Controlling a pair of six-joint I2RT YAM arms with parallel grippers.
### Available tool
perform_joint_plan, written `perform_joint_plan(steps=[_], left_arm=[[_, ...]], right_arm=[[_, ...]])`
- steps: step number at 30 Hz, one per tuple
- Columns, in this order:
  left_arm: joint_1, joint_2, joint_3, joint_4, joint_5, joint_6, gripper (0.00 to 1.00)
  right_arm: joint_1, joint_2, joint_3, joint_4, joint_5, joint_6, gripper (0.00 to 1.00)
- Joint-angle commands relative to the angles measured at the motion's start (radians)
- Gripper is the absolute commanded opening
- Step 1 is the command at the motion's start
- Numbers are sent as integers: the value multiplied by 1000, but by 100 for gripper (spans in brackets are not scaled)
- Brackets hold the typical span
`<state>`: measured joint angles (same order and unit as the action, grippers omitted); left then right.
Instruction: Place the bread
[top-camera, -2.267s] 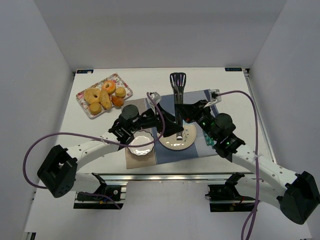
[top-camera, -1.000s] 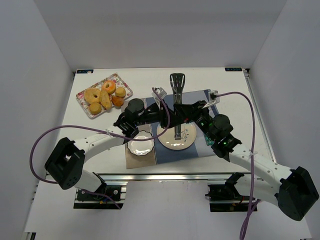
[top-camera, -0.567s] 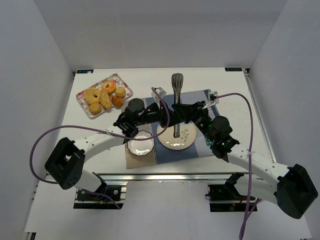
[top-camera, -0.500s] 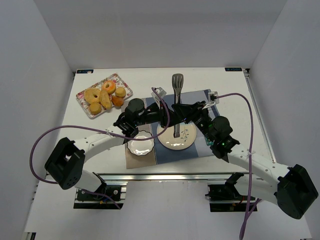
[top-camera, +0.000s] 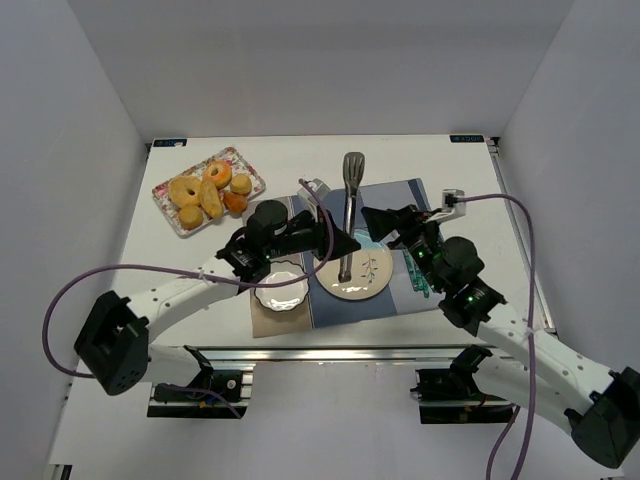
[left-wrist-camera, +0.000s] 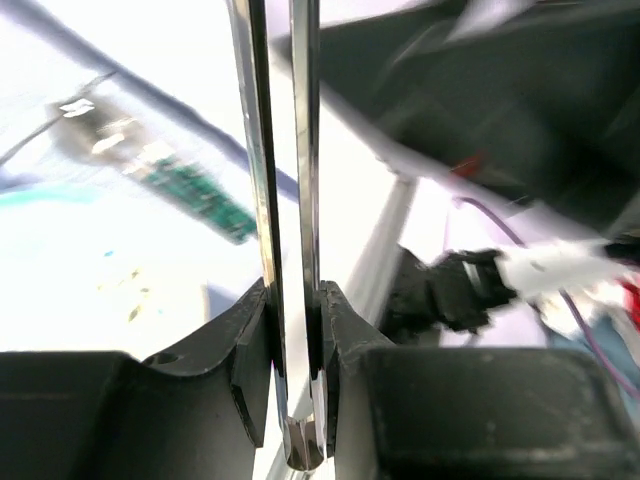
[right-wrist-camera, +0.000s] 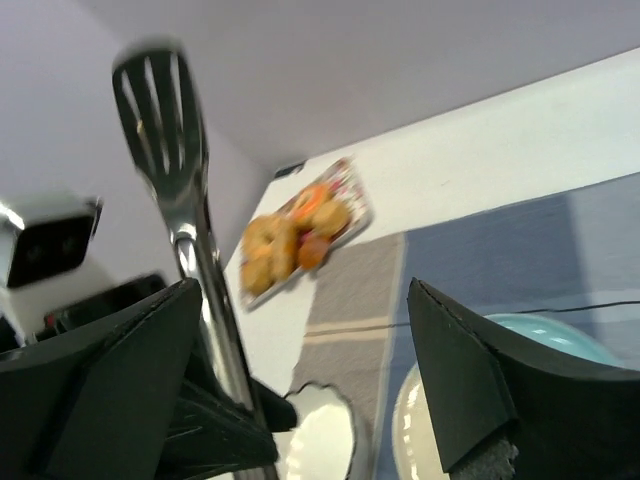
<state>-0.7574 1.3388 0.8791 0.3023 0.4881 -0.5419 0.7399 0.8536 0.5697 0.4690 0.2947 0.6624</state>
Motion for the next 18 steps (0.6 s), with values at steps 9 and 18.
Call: perform_joint_plan(steps=[9, 18], left_arm=[[6, -116, 216, -1020, -996, -83, 35], [7, -81, 284, -1213, -1134, -119, 49]], right_arm=[[-8, -212, 167, -674, 492, -38, 89], [-8, -168, 176, -742, 517, -79, 89]])
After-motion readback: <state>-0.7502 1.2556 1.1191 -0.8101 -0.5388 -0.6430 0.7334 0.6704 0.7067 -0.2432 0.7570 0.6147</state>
